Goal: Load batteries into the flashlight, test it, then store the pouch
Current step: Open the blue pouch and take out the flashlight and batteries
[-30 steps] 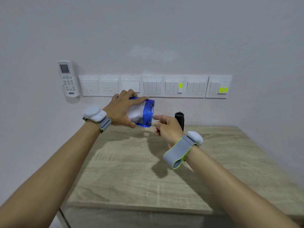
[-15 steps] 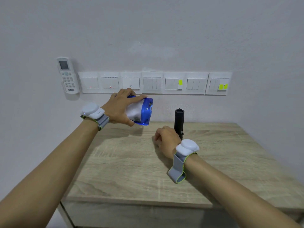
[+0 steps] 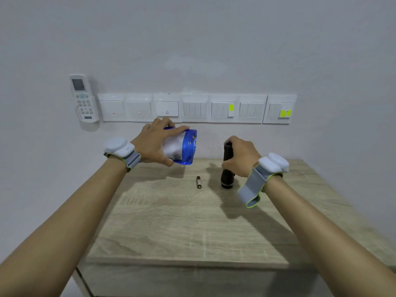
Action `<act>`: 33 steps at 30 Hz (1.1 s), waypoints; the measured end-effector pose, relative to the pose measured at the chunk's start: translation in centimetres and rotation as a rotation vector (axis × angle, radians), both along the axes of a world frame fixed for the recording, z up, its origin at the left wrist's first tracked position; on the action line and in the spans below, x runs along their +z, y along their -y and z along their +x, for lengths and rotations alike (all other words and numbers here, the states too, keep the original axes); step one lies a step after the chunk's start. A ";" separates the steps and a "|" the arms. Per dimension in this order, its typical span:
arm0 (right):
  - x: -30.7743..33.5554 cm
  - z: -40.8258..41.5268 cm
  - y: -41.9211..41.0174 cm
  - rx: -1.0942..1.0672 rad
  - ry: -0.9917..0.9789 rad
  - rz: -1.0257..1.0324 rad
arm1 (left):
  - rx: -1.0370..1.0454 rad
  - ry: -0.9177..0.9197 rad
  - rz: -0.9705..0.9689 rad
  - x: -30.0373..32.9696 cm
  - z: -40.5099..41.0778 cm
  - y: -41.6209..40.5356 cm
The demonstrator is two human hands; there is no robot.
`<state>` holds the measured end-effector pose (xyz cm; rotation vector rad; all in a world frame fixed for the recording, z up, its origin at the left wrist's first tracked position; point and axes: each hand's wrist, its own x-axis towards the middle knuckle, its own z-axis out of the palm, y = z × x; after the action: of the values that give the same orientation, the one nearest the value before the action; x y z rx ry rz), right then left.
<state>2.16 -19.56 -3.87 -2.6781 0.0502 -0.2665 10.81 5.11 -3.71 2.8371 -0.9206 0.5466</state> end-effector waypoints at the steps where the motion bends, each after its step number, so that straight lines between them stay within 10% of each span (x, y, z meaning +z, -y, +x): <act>1: 0.0 0.2 0.1 0.020 0.037 0.031 | -0.001 -0.002 -0.002 -0.1 0.1 0.1; 16: -1.6 4.5 0.0 0.011 0.089 0.147 | -0.005 -0.029 -0.041 -0.4 -0.1 -0.4; 21: -1.0 1.5 -2.2 0.049 0.732 0.123 | 0.005 0.000 -0.088 0.3 0.4 -1.0; 27: -2.9 1.4 -4.9 0.145 -0.011 -0.088 | -0.001 -0.002 -0.112 0.8 0.1 -0.4; 33: -4.7 1.6 -4.7 0.165 -0.053 -0.225 | -0.024 -0.003 -0.100 0.0 0.6 -0.2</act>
<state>3.74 -14.82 -8.61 -2.8908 -0.1955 -0.1564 11.40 5.29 -3.73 2.7343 -0.8988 0.5683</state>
